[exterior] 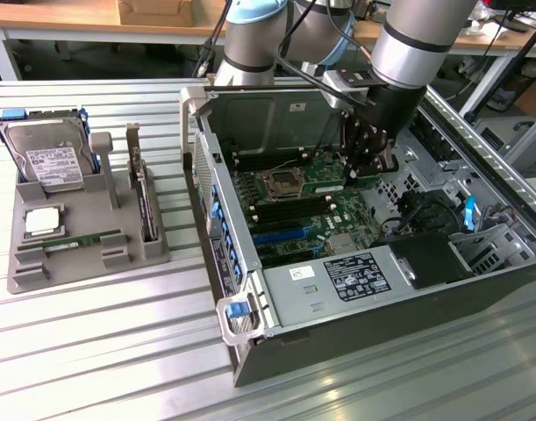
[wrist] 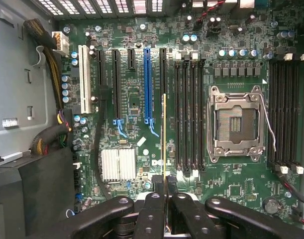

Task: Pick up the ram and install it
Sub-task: 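Insert the ram into the slot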

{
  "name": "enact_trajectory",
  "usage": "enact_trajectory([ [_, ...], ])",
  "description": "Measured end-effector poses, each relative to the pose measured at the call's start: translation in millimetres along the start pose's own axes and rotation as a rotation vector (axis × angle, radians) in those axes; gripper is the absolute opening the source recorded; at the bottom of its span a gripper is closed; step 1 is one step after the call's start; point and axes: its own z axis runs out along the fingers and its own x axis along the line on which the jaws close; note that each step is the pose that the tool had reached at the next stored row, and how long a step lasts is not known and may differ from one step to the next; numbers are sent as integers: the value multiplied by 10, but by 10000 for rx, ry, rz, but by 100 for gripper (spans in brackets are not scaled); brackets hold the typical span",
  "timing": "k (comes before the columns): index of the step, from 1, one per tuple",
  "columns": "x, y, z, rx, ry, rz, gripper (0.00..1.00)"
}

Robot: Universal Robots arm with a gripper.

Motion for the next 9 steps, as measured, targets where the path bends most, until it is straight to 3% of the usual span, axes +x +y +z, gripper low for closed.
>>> enact_trajectory([
  [9,0,0,29,0,0,0,12],
])
